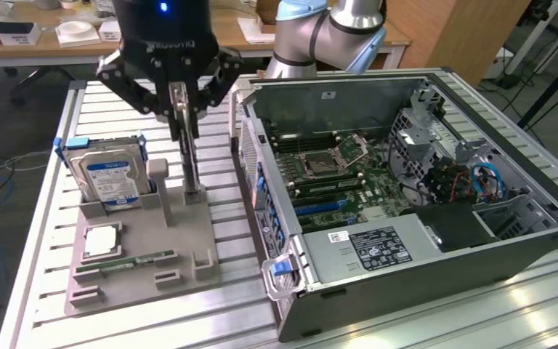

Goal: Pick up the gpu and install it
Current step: 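Pick up the gpu and move the gpu toward the slot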

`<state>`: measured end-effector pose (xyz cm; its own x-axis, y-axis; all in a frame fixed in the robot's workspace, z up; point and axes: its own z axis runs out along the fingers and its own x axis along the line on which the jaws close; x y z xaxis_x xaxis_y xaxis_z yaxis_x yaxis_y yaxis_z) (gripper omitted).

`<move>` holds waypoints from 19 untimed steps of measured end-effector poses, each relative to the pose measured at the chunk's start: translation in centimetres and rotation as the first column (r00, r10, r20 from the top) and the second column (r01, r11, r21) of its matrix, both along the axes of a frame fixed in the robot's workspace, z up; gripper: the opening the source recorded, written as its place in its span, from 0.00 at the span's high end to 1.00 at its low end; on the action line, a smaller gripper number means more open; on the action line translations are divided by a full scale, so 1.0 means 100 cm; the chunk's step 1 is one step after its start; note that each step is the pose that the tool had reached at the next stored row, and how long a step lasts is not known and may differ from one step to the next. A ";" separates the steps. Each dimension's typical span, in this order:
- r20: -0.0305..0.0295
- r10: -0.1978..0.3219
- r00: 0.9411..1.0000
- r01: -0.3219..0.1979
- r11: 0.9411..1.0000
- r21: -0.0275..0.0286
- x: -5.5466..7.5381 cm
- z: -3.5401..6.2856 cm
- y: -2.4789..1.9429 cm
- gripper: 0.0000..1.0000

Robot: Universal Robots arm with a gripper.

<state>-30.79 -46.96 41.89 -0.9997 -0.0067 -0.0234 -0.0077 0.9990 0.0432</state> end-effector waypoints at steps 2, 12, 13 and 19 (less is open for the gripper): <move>0.000 0.000 1.000 0.000 1.000 0.000 0.000 0.0090 0.0000 0.74; 0.000 0.000 1.000 0.000 1.000 0.000 0.008 0.0178 0.0006 0.74; 0.000 0.000 1.000 0.000 1.000 0.000 0.011 0.0177 0.0008 0.74; 0.000 0.000 1.000 0.000 1.000 0.000 0.032 0.0175 0.0020 0.74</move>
<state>-27.63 -46.76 43.64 -0.9997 -0.0066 -0.0233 -0.0076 0.9990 0.0432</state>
